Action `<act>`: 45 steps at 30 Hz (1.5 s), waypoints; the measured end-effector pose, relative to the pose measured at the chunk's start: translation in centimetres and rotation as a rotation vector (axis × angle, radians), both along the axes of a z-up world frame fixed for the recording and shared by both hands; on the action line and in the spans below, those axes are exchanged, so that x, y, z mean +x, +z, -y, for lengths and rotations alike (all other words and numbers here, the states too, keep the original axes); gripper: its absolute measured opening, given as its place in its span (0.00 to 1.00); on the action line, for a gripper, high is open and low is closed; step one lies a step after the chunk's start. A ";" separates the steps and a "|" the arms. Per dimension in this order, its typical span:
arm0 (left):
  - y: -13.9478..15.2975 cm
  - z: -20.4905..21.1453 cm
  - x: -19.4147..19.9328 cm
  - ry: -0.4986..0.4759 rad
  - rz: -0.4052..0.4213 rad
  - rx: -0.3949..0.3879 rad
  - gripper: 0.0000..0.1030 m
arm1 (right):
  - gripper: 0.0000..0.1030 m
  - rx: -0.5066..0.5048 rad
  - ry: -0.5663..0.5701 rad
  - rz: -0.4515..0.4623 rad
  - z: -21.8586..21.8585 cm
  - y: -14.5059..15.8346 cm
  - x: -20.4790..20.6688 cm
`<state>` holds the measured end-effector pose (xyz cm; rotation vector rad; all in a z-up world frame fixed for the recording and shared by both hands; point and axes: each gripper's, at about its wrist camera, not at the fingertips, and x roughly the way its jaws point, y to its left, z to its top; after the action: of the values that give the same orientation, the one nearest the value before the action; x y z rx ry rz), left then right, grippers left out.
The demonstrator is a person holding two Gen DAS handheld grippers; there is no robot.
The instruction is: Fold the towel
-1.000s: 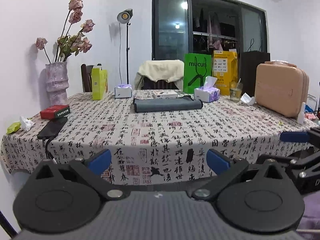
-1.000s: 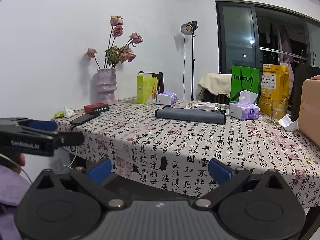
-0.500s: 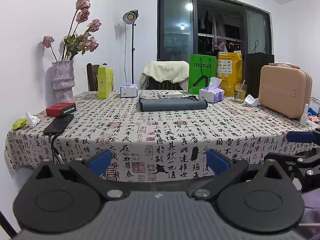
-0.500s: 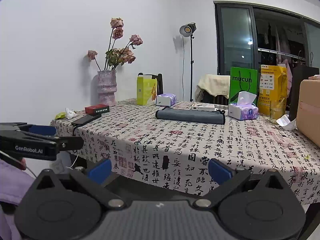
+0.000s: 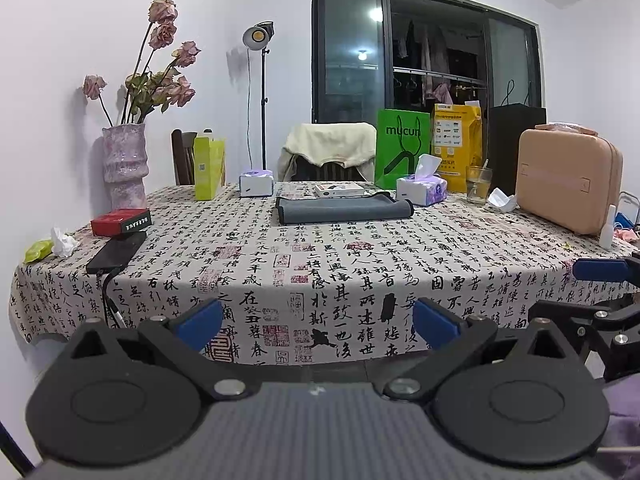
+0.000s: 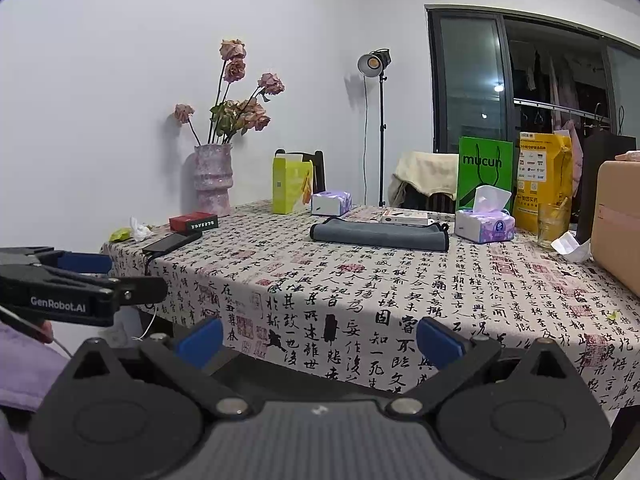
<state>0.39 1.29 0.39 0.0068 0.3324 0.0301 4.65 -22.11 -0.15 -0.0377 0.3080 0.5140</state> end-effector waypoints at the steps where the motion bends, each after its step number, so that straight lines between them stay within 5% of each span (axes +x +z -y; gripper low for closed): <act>1: 0.0 0.0 0.0 0.000 0.000 0.000 1.00 | 1.00 0.000 0.000 0.000 0.0 0.0 0.0; 45: 0.1 0.3 0.1 -0.003 0.002 0.006 1.00 | 1.00 0.000 -0.011 -0.006 -0.2 0.0 0.0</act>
<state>0.53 1.04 0.45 0.0131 0.3308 0.0278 4.70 -21.94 -0.15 -0.0342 0.3139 0.5030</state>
